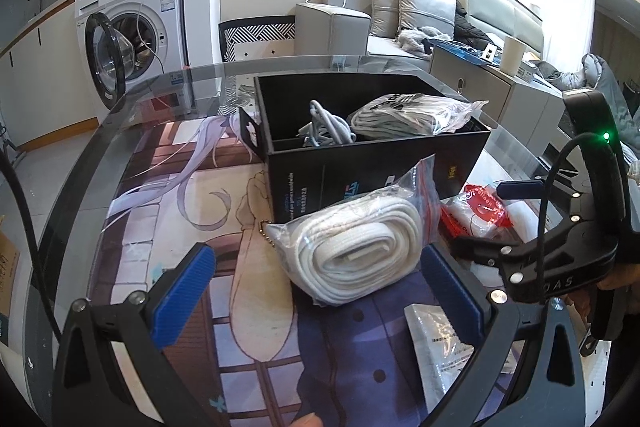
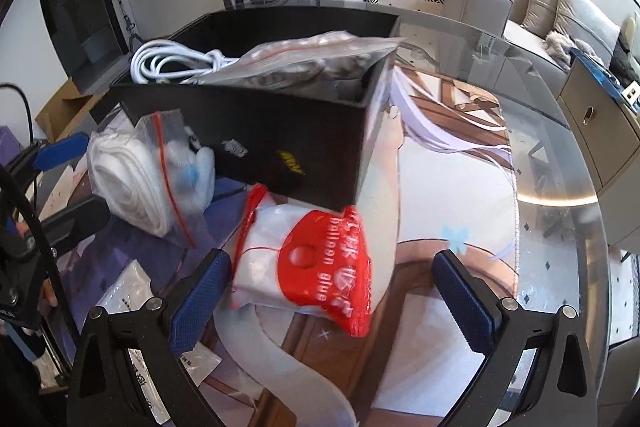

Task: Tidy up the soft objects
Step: 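Reach down and grasp the red balloon glue packet with the right tool, then grasp the zip bag of white cable with the left tool while the right tool holds the red packet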

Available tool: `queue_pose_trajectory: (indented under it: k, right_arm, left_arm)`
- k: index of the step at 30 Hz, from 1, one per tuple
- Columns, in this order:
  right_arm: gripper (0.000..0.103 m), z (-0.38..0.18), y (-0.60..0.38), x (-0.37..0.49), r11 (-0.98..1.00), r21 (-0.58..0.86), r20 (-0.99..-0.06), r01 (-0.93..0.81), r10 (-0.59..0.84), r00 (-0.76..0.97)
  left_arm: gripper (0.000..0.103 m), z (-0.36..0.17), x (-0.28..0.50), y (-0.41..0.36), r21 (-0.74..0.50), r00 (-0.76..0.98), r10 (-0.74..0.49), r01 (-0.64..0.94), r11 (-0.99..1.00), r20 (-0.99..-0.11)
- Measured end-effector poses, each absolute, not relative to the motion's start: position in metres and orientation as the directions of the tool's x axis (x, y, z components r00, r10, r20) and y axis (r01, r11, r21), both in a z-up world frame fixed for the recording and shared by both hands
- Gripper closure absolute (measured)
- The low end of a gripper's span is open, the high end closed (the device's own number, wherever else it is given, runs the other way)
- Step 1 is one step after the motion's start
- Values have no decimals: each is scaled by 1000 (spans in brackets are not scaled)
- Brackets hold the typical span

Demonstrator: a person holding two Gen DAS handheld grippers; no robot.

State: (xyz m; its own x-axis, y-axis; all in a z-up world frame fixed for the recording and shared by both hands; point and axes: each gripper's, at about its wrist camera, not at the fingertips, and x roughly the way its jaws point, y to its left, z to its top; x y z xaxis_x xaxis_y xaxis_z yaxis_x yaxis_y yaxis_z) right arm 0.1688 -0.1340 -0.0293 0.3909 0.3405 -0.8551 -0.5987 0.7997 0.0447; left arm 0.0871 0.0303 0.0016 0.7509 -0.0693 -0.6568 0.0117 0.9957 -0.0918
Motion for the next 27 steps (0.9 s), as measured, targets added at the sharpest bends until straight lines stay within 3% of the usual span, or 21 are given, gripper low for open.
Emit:
queue_pose_trajectory:
  k: [5, 7, 12, 19, 27]
  right_arm:
    - [6, -30, -130, 164, 793, 40, -853, -608, 344, 393]
    - [19, -28, -132, 162, 797, 39, -846, -603, 347, 404]
    - [39, -25, -140, 155, 806, 46, -837, -591, 354, 418]
    - [47, -24, -153, 142, 809, 49, -826, -585, 363, 432]
    - [47, -23, -152, 145, 804, 55, -824, -592, 371, 427]
  left_arm:
    - [0, 2, 87, 30, -91, 752, -71, 15, 996, -656]
    - [0, 3, 88, 31, -96, 751, -72, 11, 995, -656]
    - [0, 2, 89, 31, -113, 747, -84, 13, 994, -659]
    - [0, 0, 95, 27, -130, 730, -99, 14, 991, -677]
    - [0, -4, 113, 14, -138, 692, -75, -35, 990, -718]
